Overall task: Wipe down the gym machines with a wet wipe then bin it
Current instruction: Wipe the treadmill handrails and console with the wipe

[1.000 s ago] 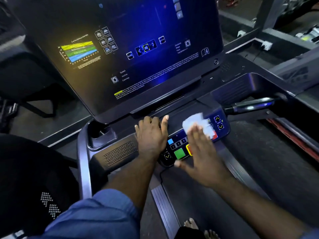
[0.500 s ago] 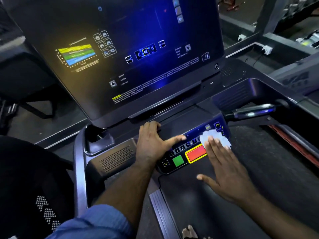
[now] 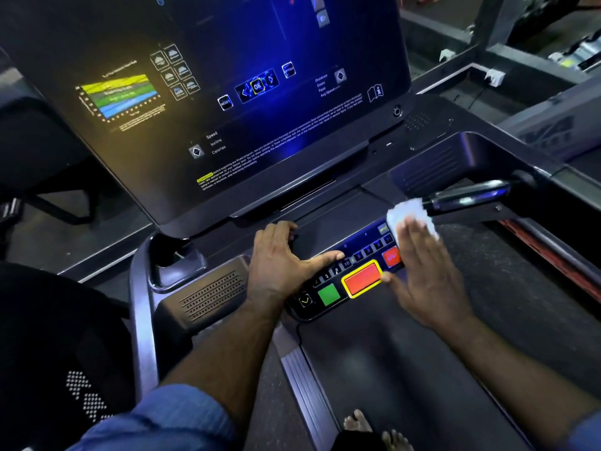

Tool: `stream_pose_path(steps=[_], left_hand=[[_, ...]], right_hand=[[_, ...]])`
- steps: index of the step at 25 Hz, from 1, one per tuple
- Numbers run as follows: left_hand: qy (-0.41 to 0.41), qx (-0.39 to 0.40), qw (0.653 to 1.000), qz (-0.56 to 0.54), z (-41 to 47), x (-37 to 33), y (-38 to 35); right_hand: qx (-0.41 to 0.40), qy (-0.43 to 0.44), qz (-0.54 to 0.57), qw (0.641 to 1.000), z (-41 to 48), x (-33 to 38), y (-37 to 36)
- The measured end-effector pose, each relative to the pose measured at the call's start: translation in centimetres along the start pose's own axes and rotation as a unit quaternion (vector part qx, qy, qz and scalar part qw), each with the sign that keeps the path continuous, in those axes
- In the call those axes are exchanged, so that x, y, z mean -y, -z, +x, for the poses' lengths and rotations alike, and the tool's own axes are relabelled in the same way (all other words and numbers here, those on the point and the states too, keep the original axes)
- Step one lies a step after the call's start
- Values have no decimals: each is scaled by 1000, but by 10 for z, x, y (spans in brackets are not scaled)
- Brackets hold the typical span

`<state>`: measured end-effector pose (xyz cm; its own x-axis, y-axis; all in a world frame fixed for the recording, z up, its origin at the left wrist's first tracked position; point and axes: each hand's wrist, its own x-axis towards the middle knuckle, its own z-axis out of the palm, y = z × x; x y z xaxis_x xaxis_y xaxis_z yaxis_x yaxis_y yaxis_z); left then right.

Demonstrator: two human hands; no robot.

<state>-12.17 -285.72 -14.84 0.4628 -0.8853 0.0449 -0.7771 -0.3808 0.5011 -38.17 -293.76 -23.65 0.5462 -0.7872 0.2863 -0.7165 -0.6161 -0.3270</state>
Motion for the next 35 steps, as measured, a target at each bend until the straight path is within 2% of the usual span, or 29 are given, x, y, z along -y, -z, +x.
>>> stream_pose_path(steps=[1, 2, 5, 6, 7, 10, 11, 14, 15, 16, 18, 20, 21, 22, 24, 26, 27, 28, 30, 31, 32, 33, 35], left_hand=[[-1, -3, 1000, -1, 0, 0, 0], [-2, -8, 1000, 1, 0, 1, -1], [-5, -11, 1000, -6, -2, 0, -1], [-3, -11, 1000, -9, -1, 1, 0], [-1, -11, 1000, -9, 0, 1, -1], [-1, -8, 1000, -12, -1, 1, 0], [-5, -10, 1000, -14, -1, 1, -1], [-4, -18, 999, -36, -2, 3, 2], [-1, -13, 999, -45, -1, 5, 3], [1, -7, 998, -55, 0, 7, 3], [3, -6, 997, -79, 0, 10, 2], [14, -18, 992, -121, 3, 12, 1], [25, -31, 988, -147, 6, 16, 1], [39, -44, 982, -179, 9, 20, 1], [63, -68, 963, -252, 13, 28, 0], [80, -80, 944, -311, 14, 34, -3], [89, -80, 935, -334, 15, 37, -4], [94, -82, 928, -350, 14, 39, -4], [96, -75, 928, -351, 14, 40, -4], [87, -67, 935, -336, 14, 40, -5], [74, -63, 944, -315, 13, 40, -6], [62, -64, 952, -292, 12, 40, -6], [52, -57, 963, -258, 12, 41, -5]], right_hand=[[-15, -35, 37, 999, 15, 11, 1], [-12, -23, 51, 998, 19, 20, 0], [48, 123, -18, 991, -25, 14, -10], [53, 134, -33, 989, -33, 0, -9], [46, 117, -35, 991, -30, -10, -5], [-2, -19, 38, 999, 2, 9, -3], [-3, -14, 54, 998, 7, 24, -5], [51, 107, 26, 993, -24, 35, -11], [60, 108, 22, 992, -34, 27, -9], [49, 85, 16, 995, -36, 18, -8], [21, -16, 30, 999, -20, 20, -4], [15, -117, 66, 991, 5, 52, -2], [22, -123, 72, 989, 13, 79, -2], [38, -88, 70, 993, 11, 105, -4], [97, 63, 43, 992, -22, 144, -15], [133, 180, 1, 975, -50, 141, -15], [124, 204, -26, 971, -50, 129, -13], [119, 184, -46, 975, -42, 119, -9], [115, 51, -45, 991, -13, 117, 1], [122, 11, -33, 992, -2, 125, 3], [134, 31, -25, 990, 2, 135, 4], [158, 103, -27, 982, -1, 143, 3], [202, 267, -61, 940, -13, 130, 5]])
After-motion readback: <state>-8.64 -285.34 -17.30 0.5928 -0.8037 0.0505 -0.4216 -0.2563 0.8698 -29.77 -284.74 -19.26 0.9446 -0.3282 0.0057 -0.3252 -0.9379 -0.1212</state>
